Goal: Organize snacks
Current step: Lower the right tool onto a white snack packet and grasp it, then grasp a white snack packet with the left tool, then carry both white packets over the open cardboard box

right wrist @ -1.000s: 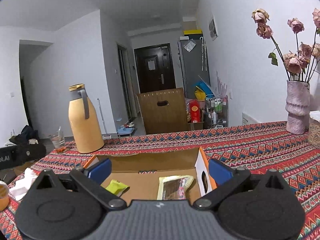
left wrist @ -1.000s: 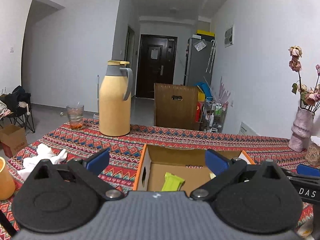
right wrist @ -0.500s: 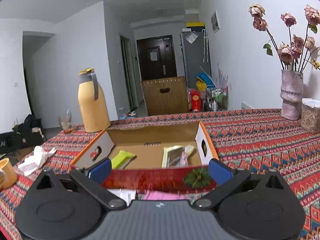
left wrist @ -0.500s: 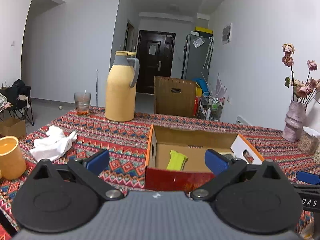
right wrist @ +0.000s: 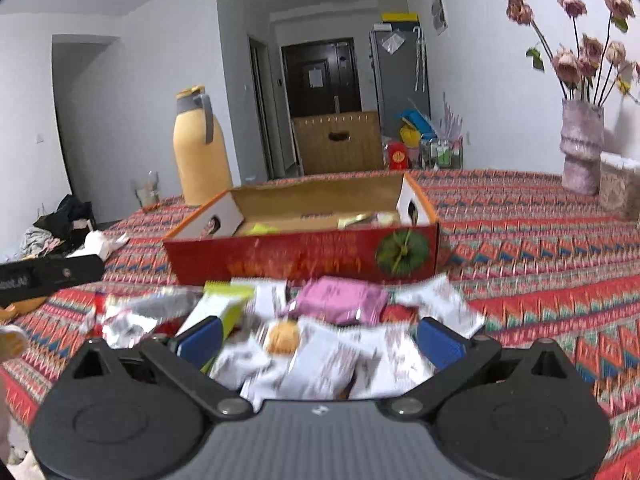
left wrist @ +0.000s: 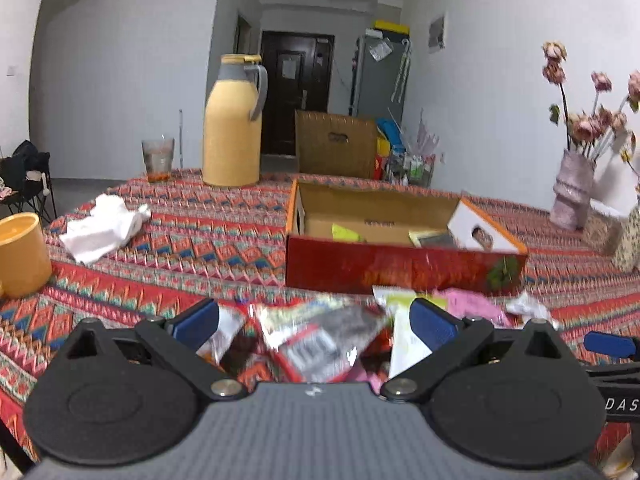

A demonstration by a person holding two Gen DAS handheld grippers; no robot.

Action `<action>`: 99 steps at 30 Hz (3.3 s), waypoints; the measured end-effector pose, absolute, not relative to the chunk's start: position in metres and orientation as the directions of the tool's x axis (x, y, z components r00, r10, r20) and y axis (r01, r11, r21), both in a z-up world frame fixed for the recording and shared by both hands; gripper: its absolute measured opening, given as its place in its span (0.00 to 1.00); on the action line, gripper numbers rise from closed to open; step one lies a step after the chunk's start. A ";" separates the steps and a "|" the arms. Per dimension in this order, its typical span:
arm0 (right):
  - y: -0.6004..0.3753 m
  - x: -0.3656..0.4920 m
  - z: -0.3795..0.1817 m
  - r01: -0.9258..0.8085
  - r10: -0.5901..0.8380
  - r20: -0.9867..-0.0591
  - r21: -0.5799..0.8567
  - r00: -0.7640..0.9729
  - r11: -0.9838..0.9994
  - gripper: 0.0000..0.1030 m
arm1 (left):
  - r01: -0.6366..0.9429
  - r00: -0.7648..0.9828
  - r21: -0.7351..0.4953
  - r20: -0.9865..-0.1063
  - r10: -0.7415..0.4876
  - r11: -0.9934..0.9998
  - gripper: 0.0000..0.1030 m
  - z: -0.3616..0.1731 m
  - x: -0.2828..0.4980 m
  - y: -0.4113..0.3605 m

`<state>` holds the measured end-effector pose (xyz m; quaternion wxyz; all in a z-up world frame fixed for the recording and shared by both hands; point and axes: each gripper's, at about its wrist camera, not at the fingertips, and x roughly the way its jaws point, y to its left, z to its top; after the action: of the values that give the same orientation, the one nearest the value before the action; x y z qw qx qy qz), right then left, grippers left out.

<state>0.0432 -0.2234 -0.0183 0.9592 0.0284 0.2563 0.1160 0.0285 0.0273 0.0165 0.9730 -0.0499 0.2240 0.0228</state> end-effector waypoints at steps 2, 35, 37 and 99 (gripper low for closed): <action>-0.222 0.036 -0.024 -0.220 0.244 -0.501 0.108 0.830 0.970 0.99 | -0.059 0.892 -0.085 -0.453 0.014 0.995 1.00 0.010 0.024 0.026; -0.212 0.004 -0.046 -0.292 0.315 -0.548 0.132 0.775 0.947 0.40 | 0.006 0.826 -0.082 -0.561 -0.051 0.997 1.00 -0.016 0.007 0.004; -0.217 0.001 -0.044 -0.286 0.316 -0.535 0.140 0.784 0.948 0.40 | 0.018 0.821 -0.079 -0.567 -0.060 0.997 1.00 -0.017 0.008 -0.002; -0.264 -0.022 -0.051 -0.256 0.333 -0.469 0.221 0.818 0.941 0.40 | -0.003 0.813 -0.007 -0.582 -0.002 1.000 0.41 -0.019 -0.004 -0.031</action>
<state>-0.0216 -0.2642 -0.0515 0.9505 0.0742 0.2588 0.1549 -0.0039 -0.0309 -0.0188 0.9521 -0.0037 0.3057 0.0003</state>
